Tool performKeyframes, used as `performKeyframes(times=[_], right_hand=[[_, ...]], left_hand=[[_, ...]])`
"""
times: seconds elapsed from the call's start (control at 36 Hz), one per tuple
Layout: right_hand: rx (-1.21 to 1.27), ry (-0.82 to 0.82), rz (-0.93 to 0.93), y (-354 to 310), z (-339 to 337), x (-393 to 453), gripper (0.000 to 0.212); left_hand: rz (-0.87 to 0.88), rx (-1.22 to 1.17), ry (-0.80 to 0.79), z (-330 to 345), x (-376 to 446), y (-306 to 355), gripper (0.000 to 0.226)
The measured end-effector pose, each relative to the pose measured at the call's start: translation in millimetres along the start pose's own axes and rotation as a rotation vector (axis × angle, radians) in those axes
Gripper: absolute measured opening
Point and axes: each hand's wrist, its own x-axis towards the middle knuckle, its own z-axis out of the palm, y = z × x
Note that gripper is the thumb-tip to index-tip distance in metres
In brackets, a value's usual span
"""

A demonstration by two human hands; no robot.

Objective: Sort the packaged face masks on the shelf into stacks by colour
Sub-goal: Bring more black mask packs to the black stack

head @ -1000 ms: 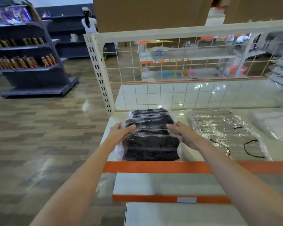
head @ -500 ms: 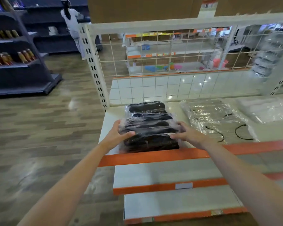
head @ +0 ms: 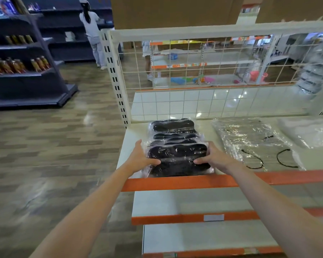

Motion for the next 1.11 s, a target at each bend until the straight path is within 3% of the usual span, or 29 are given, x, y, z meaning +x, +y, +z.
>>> performKeyframes(times=[0.08, 0.19, 0.25, 0.36, 0.56, 0.61, 0.69, 0.81, 0.94, 1.11], right_hand=[[0.015, 0.104, -0.101, -1, 1, 7, 0.074], [0.068, 0.184, -0.267, -4, 0, 13, 0.063], [0.078, 0.163, -0.28, -4, -2, 13, 0.065], [0.061, 0.077, -0.217, 0, -7, 7, 0.092], [0.028, 0.055, -0.189, 1, -1, 10, 0.111], [0.0, 0.083, -0.186, 0, 1, 11, 0.114], [-0.024, 0.114, -0.201, 0, 1, 15, 0.117], [0.028, 0.103, -0.173, 3, -2, 20, 0.112], [0.136, 0.142, -0.161, 3, -6, 21, 0.084], [0.119, 0.092, -0.179, -6, -5, 20, 0.085]], left_hand=[[0.109, 0.025, 0.086, 1, 4, 7, 0.101], [0.258, 0.024, 0.228, -2, 9, 10, 0.09], [0.299, 0.038, 0.199, -4, 7, 8, 0.094], [0.311, -0.027, 0.135, -2, 7, -5, 0.115], [0.254, -0.209, 0.097, 5, 16, -12, 0.119], [0.212, -0.212, 0.062, 5, 15, -9, 0.109], [0.193, -0.216, -0.024, 4, 15, -2, 0.074], [0.162, -0.212, -0.126, -2, 18, -2, 0.06], [0.142, -0.275, -0.181, -5, 20, -1, 0.058], [0.184, -0.353, -0.091, -3, 23, 6, 0.065]])
